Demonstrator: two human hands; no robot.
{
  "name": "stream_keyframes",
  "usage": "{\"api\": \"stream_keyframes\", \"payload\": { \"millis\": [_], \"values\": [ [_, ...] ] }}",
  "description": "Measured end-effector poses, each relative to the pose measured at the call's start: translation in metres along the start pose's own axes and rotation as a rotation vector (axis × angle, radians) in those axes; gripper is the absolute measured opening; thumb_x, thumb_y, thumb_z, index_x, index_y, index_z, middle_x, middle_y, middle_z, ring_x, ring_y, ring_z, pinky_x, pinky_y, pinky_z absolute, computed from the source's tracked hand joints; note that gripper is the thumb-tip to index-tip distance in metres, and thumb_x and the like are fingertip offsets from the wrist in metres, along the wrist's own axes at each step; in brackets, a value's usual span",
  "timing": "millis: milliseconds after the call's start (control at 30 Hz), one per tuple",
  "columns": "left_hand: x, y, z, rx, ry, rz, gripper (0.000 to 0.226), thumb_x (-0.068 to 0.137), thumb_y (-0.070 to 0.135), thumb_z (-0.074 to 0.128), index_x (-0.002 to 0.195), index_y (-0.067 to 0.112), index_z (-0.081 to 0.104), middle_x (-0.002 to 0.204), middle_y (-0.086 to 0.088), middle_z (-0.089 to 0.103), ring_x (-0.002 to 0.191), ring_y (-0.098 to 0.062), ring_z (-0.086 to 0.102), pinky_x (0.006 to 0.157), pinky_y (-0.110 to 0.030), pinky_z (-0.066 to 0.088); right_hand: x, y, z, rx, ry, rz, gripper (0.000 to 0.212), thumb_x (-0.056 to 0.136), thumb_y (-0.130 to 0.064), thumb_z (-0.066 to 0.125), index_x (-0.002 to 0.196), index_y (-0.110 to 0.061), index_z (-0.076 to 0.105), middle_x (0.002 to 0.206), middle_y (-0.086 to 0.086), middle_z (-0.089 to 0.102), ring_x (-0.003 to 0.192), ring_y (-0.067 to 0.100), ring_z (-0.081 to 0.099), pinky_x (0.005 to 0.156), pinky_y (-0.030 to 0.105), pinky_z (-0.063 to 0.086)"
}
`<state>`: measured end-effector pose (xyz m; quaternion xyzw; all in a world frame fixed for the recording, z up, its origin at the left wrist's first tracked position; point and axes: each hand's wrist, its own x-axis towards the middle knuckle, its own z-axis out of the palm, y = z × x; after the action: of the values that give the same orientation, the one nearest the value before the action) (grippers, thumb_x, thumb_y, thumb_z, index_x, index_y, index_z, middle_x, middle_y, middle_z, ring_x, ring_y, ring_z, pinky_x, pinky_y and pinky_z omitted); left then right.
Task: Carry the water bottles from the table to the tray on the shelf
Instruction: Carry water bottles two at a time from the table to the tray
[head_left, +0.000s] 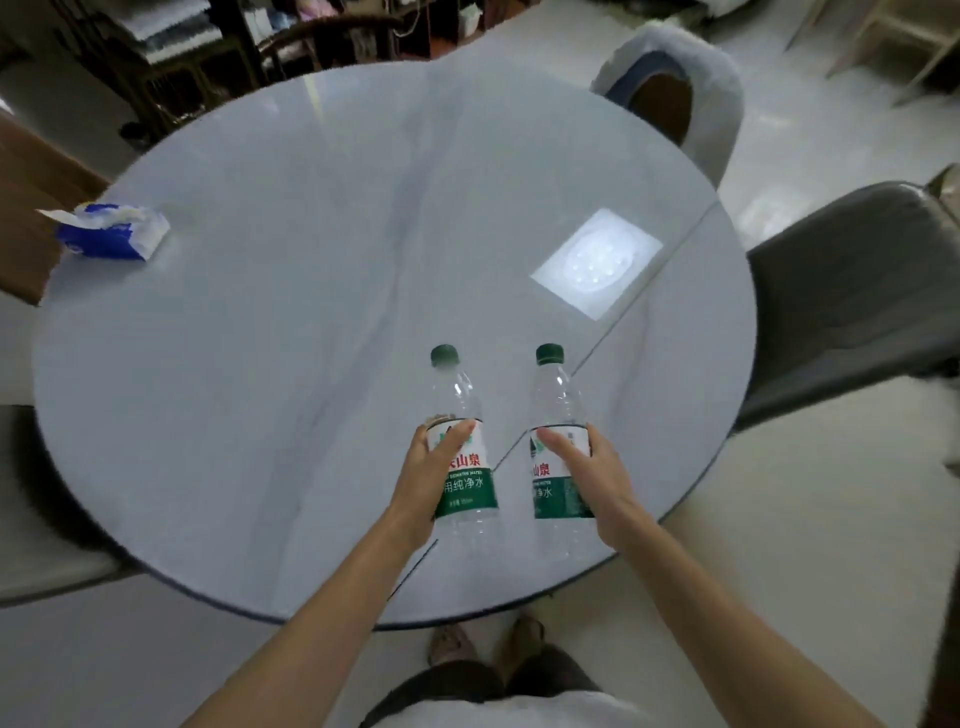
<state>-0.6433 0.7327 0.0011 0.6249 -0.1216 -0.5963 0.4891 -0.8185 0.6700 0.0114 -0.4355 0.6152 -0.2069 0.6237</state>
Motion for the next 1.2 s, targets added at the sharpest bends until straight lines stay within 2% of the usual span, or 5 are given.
{"api": "stream_keyframes", "payload": {
  "millis": [233,367,533,733,1200],
  "values": [
    [-0.029,-0.058,0.146,0.201,-0.347,0.008,0.042,0.086,0.035,0.068,0.121,0.018,0.050,0.103,-0.022,0.067,0.081,-0.034,0.068,0.071,-0.044,0.059,-0.064,0.062,-0.139,0.258,0.219,-0.062,0.038,0.085,-0.033,0.070,0.114,-0.015,0.053,0.092,0.014,0.070,0.066,0.020,0.070,0.054,0.028,0.057],
    [-0.044,-0.097,0.260,0.353,-0.567,-0.039,0.061,0.073,0.041,0.074,0.122,0.012,0.051,0.106,-0.028,0.065,0.087,-0.038,0.067,0.083,-0.054,0.055,-0.088,0.109,-0.240,0.385,0.387,-0.039,0.042,0.081,-0.035,0.074,0.113,-0.014,0.056,0.093,0.015,0.072,0.074,0.028,0.072,0.066,0.043,0.061],
    [-0.077,-0.149,0.415,0.507,-0.748,-0.015,0.050,0.087,0.032,0.067,0.127,0.009,0.047,0.102,-0.021,0.070,0.078,-0.028,0.072,0.064,-0.035,0.059,-0.116,0.148,-0.380,0.457,0.515,-0.052,0.042,0.081,-0.035,0.074,0.113,-0.016,0.055,0.098,0.015,0.072,0.080,0.032,0.073,0.069,0.046,0.061],
    [-0.090,-0.186,0.536,0.541,-0.792,-0.014,0.061,0.079,0.042,0.068,0.127,0.011,0.048,0.094,-0.016,0.068,0.074,-0.025,0.070,0.063,-0.034,0.056,-0.130,0.174,-0.514,0.554,0.591,-0.031,0.046,0.081,-0.039,0.072,0.118,-0.021,0.054,0.102,0.018,0.070,0.087,0.036,0.072,0.076,0.051,0.060],
    [0.021,-0.203,0.829,0.624,-0.856,-0.071,0.045,0.090,0.035,0.061,0.129,0.018,0.045,0.099,-0.016,0.066,0.076,-0.026,0.068,0.063,-0.037,0.058,-0.022,0.148,-0.757,0.702,0.726,-0.009,0.040,0.084,-0.036,0.070,0.119,-0.020,0.057,0.097,0.010,0.074,0.075,0.019,0.074,0.060,0.029,0.057]
  ]
}}
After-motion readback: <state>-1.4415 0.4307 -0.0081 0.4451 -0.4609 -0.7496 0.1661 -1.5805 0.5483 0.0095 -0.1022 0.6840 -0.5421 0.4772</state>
